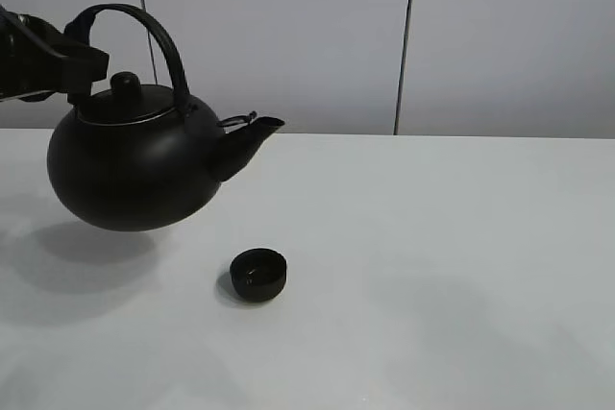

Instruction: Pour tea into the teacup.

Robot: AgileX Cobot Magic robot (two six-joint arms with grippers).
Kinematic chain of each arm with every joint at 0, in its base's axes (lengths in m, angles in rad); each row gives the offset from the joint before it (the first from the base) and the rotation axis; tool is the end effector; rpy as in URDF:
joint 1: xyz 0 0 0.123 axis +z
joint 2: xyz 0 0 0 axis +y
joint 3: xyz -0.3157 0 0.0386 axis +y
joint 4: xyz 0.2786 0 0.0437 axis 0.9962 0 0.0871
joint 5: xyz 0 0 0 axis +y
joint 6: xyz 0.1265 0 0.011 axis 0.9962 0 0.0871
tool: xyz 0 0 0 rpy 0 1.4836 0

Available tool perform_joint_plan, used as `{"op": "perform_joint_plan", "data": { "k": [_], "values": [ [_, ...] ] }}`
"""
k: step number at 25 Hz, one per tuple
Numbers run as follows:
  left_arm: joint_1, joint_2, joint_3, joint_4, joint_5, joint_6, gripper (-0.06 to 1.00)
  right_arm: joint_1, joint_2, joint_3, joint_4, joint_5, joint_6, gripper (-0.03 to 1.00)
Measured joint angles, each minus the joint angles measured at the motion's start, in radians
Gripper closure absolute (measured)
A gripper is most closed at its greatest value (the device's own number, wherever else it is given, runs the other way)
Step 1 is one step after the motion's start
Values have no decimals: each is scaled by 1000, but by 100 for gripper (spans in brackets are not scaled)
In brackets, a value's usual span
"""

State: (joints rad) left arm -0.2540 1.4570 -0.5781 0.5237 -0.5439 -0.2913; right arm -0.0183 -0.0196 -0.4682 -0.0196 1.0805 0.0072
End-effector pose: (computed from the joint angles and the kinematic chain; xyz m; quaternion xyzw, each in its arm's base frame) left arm 0.3119 -0.1149 0.2170 0.2428 0.7668 -0.1305 0.5796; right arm 0.0202 -0.0026 0.2631 0.0114 0.8613 -0.0126 0.5077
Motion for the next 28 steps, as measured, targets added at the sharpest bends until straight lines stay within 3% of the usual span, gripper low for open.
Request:
{"op": "perform_joint_plan", "data": {
  "k": [12, 21, 28],
  "values": [
    [-22, 76, -1, -172, -12, 172, 83, 0, 0, 0, 0, 0, 0, 52],
    [-22, 167, -2, -167, -57, 264, 83, 0, 0, 0, 0, 1, 0, 52],
    [-21, 194, -6, -168, -78, 281, 83, 0, 0, 0, 0, 1, 0, 52]
  ]
}}
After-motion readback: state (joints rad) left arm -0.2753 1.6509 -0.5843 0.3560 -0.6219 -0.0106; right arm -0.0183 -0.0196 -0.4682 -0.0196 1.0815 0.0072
